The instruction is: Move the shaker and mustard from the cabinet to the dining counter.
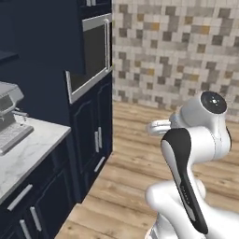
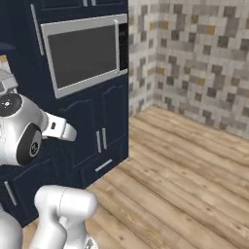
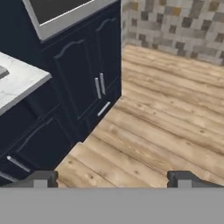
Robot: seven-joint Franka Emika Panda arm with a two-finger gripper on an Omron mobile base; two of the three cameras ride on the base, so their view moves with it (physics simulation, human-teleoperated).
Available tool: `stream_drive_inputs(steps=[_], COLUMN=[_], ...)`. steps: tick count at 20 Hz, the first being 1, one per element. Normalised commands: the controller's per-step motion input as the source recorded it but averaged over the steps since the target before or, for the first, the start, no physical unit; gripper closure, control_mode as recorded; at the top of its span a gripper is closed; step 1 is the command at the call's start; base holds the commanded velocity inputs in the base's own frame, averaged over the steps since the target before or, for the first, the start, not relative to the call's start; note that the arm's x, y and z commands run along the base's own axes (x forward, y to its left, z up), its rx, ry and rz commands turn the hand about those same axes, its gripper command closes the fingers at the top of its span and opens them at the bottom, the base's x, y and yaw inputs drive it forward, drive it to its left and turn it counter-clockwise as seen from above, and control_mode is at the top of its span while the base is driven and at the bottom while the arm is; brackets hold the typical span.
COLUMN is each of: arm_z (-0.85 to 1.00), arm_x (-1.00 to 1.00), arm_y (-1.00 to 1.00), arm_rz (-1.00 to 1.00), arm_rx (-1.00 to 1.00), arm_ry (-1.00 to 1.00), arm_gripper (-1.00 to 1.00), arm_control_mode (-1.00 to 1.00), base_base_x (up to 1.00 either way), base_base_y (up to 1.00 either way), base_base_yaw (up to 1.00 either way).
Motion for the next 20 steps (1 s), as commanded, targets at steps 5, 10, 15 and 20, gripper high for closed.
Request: stream_drive_inputs(steps=[5, 10, 15, 20], arm_z=[0.00, 0.00, 0.00, 0.00], arm_x=[0.00, 0.00, 0.00, 0.00], arm_y=[0.00, 0.00, 0.00, 0.00], arm_rz=[0.00, 0.00, 0.00, 0.00], arm_rx=[0.00, 0.00, 0.00, 0.00], arm_ry=[0.00, 0.00, 0.00, 0.00], arm_gripper=[-1.00, -1.00, -1.00, -1.00], arm_control_mode=[1.00, 1.00, 1.00, 1.00], base_base_x=[0.17, 0.54, 0.75, 0.82], base_base_y=[0.35, 0.36, 0.05, -0.02], base_base_yaw=[0.56, 0.63, 0.63, 0.57])
